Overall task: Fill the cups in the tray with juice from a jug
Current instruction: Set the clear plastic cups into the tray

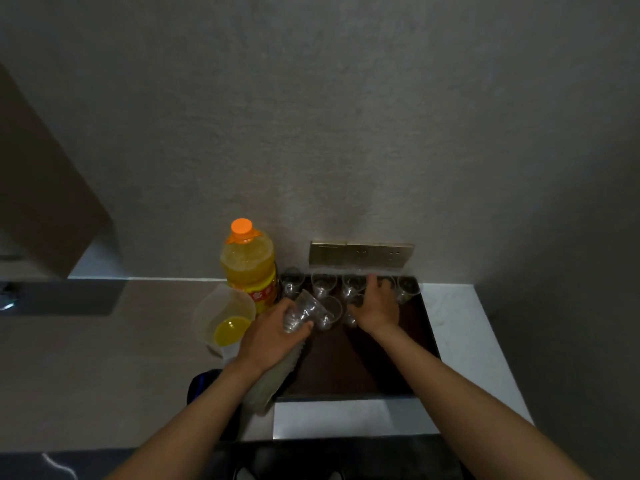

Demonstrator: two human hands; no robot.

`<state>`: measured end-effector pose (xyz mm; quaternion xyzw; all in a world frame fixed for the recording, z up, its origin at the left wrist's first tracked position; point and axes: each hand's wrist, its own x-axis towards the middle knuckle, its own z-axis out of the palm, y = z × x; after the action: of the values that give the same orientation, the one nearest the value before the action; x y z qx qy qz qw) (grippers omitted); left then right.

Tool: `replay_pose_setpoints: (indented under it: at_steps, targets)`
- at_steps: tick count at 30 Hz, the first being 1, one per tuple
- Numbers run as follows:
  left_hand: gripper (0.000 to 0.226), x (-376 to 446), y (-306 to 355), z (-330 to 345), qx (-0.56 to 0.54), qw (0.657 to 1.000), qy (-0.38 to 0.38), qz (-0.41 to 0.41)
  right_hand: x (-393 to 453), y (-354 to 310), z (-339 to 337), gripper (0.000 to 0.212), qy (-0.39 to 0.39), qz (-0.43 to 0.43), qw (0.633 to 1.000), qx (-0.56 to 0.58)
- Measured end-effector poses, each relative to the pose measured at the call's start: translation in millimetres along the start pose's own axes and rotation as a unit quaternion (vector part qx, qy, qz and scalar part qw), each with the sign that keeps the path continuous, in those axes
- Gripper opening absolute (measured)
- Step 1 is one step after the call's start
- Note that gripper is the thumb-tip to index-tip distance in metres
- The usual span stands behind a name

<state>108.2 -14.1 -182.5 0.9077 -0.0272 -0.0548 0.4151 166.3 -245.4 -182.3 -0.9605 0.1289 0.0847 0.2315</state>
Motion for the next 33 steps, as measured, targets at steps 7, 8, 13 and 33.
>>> replay_pose_setpoints:
  at_steps: [7, 8, 13, 33]
  targets:
    - [0.034, 3.4, 8.7, -2.4, 0.003, 0.999, -0.007, 0.032, -21.5, -52.3, -24.9, 0.073, -0.241, -0.015, 0.955, 0.170]
    - [0.035, 3.4, 8.9, -2.3, 0.005, 0.999, -0.007, 0.035, -23.1, -55.3, -24.6, 0.076, -0.252, -0.020, 0.954, 0.163]
    - [0.039, 2.1, 9.7, -2.1, 0.008, 0.999, -0.011, 0.047, -27.4, -57.1, -22.6, 0.079, -0.240, -0.046, 0.960, 0.135]
    - [0.058, 1.6, 21.3, 7.0, 0.034, 0.999, -0.030, 0.028, -23.8, -20.8, -61.9, 0.049, 0.036, 0.012, 0.992, 0.118]
